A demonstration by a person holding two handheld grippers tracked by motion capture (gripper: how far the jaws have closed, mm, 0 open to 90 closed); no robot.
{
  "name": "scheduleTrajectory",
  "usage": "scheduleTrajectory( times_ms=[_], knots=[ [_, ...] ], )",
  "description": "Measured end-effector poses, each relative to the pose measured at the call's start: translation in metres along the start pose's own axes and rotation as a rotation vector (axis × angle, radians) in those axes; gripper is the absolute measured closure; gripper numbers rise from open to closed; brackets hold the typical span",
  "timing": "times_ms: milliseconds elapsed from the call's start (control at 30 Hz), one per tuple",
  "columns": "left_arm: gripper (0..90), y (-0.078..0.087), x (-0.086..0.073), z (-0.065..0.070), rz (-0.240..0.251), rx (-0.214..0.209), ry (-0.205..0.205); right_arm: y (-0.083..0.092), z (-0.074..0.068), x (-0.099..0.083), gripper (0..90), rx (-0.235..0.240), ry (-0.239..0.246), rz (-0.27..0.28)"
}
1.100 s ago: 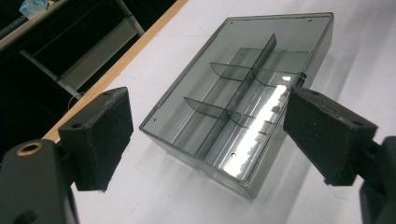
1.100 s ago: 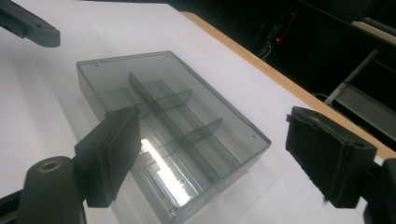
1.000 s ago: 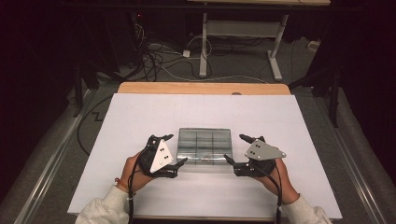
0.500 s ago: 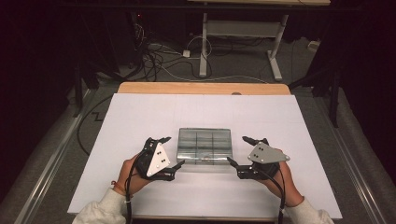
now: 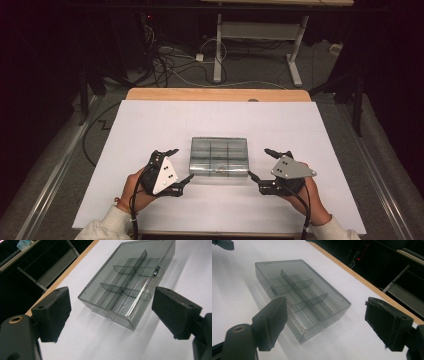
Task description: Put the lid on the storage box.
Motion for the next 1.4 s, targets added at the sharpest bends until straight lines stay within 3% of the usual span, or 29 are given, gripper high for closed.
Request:
scheduleTrajectory(
  times_ms=[467, 667, 1033, 1400],
  knots=[
    [15.5, 0.009, -0.015, 0.001, -0.011, 0.024, 0.001, 0.008, 0.002, -0.011, 18.9, -0.009, 0.008, -0.015],
    [15.5, 0.009, -0.024, 0.005, -0.037, 0.025, -0.002, 0.009, 0.003, -0.018, 18.9, -0.016, 0.013, -0.02],
    [15.5, 0.013, -0.044, 0.004, -0.057, 0.042, 0.022, 0.013, 0.002, -0.03, 18.7, -0.017, 0.02, -0.022],
    [15.4, 0.015, -0.059, 0.008, -0.076, 0.033, 0.036, 0.017, 0.002, -0.046, 18.5, -0.021, 0.014, -0.026]
  ],
)
Point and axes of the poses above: each handheld gripper's, and its own axes: y roughly backward along the jaws, x roughly out of its top, z roughly to its right, the point moved 8 cm from there along -y, roughly forward along the jaws, and after that the axes turned 11 degrees about -x, right-handed, at the moved point
